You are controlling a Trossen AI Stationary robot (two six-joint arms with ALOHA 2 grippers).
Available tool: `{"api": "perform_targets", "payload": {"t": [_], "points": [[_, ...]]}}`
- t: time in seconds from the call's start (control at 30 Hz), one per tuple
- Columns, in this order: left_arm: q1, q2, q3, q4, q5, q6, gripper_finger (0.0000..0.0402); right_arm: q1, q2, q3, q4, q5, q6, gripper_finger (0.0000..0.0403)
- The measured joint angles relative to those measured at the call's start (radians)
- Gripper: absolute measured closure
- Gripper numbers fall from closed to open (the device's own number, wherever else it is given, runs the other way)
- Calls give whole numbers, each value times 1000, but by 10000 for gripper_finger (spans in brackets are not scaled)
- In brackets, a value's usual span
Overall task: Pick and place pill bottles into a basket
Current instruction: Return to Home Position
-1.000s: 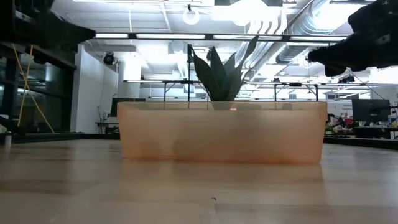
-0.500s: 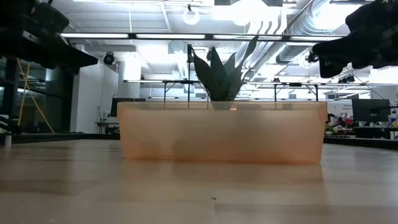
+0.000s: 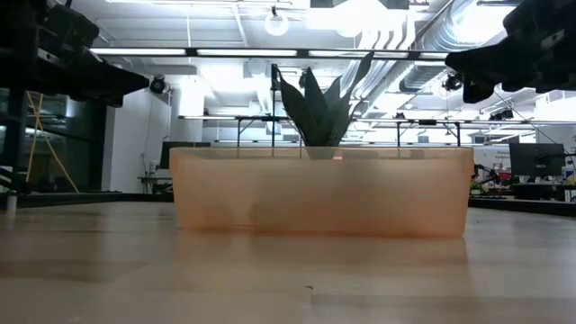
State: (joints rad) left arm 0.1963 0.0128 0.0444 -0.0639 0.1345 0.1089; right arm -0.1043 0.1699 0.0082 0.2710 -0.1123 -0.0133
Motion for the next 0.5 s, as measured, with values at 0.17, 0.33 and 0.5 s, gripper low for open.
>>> {"api": "perform_targets", "payload": {"t": [0.17,0.33,0.5], "points": [[0,0,0,-11,-78,-1,307,0,0,0,-3,-1,8,396],[0,0,0,-13,-142,-9,311,0,0,0,-6,-2,12,396],[0,0,0,-13,-144,-11,317,0,0,0,-7,-2,12,396]]}}
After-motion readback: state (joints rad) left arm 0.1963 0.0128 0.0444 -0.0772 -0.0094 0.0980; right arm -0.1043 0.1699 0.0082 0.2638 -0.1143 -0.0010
